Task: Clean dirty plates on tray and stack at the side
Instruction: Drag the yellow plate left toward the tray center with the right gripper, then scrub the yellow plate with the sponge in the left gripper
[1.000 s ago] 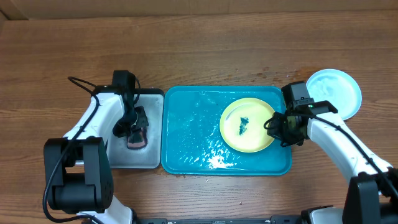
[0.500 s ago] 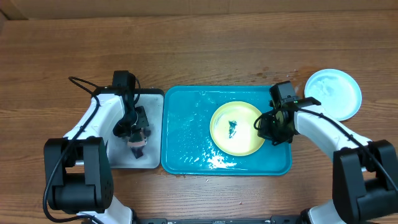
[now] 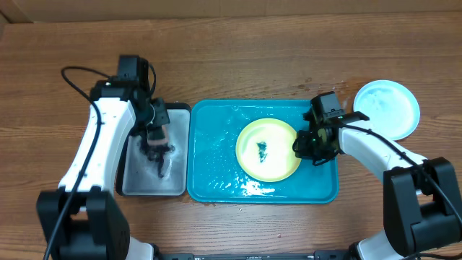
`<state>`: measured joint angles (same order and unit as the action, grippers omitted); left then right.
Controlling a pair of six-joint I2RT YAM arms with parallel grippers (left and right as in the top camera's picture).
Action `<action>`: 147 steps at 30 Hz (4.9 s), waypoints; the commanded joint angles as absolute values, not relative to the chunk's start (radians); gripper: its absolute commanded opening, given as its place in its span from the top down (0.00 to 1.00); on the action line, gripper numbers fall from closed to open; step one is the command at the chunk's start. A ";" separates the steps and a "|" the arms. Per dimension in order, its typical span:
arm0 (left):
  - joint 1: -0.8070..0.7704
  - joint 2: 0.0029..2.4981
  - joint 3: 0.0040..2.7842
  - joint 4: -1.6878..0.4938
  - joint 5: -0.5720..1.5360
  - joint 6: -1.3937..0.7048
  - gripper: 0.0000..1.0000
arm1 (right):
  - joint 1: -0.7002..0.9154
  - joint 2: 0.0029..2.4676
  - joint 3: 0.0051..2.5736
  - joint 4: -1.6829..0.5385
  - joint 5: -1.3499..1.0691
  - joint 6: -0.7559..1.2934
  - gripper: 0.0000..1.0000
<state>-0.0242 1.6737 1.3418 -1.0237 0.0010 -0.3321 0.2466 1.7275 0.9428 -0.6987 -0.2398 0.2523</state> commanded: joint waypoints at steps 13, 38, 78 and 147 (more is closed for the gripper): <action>-0.329 1.679 1.371 -0.996 0.098 -0.362 0.96 | 0.439 1.763 0.937 -0.640 -0.206 0.206 0.96; -0.674 2.038 1.372 -0.883 0.114 -0.581 0.96 | 0.439 1.763 0.938 -0.651 -0.053 0.341 0.96; -0.587 2.048 1.372 -0.941 -0.037 -0.696 0.96 | 0.318 1.763 0.938 -0.682 -0.144 0.617 0.96; -0.480 1.916 1.652 -1.182 0.077 -0.451 0.96 | 0.318 1.763 0.938 -0.733 -0.136 0.541 0.96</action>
